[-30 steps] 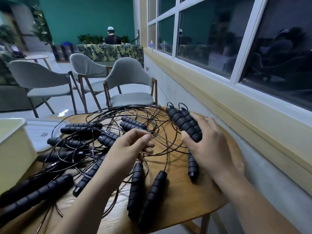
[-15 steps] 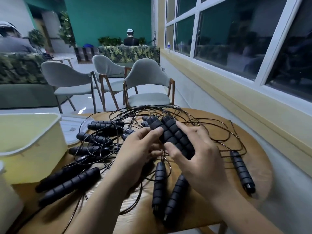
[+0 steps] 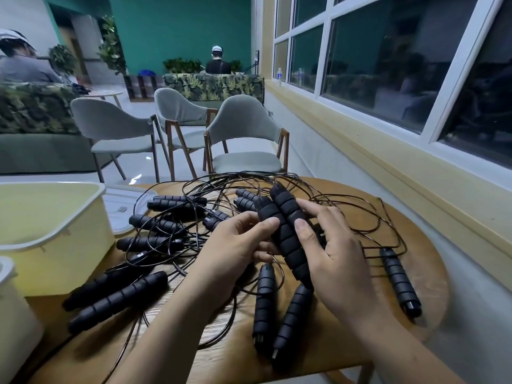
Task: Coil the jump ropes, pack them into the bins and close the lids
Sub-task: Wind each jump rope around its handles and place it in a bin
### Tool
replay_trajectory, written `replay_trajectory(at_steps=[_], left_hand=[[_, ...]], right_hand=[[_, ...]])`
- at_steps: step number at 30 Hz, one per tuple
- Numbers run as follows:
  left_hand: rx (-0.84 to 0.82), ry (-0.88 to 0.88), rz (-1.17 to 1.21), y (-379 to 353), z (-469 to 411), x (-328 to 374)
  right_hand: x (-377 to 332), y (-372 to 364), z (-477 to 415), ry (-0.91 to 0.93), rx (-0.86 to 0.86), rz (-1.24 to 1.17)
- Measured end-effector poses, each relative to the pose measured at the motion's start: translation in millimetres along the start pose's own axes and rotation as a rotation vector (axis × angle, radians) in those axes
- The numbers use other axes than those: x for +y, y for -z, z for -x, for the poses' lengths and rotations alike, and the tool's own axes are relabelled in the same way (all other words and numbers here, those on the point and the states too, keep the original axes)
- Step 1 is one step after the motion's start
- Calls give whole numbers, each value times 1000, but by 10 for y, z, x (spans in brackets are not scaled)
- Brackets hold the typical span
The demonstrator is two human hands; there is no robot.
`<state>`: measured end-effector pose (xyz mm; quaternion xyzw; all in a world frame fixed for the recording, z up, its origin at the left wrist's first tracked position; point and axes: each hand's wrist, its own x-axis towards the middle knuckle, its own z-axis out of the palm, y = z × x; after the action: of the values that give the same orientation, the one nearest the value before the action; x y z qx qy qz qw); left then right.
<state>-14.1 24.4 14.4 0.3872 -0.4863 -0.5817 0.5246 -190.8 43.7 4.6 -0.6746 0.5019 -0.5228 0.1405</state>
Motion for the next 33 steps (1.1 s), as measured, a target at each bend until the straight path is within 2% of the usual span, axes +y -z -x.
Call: replay_trajectory(at_steps=[13, 18, 21, 23, 26, 28, 30, 33], left_hand=[[20, -42, -71, -6, -30, -18], [36, -57, -69, -39, -33, -25], [1, -96, -176, 5, -18, 16], [9, -162, -339, 41, -5, 83], [239, -404, -623, 139, -29, 199], [324, -571, -726, 195, -54, 243], [273, -604, -701, 226, -69, 242], [134, -528, -567, 226, -59, 227]], right_hand=[[44, 42, 15, 41, -27, 45], [21, 80, 31, 27, -192, 159], [76, 92, 11, 71, -254, 251], [78, 138, -21, 69, -250, 219], [-7, 286, -99, -33, -296, 128], [-77, 421, -156, -141, -417, -15], [-138, 532, -191, -191, -566, -157], [-219, 571, -212, -240, -687, -416]])
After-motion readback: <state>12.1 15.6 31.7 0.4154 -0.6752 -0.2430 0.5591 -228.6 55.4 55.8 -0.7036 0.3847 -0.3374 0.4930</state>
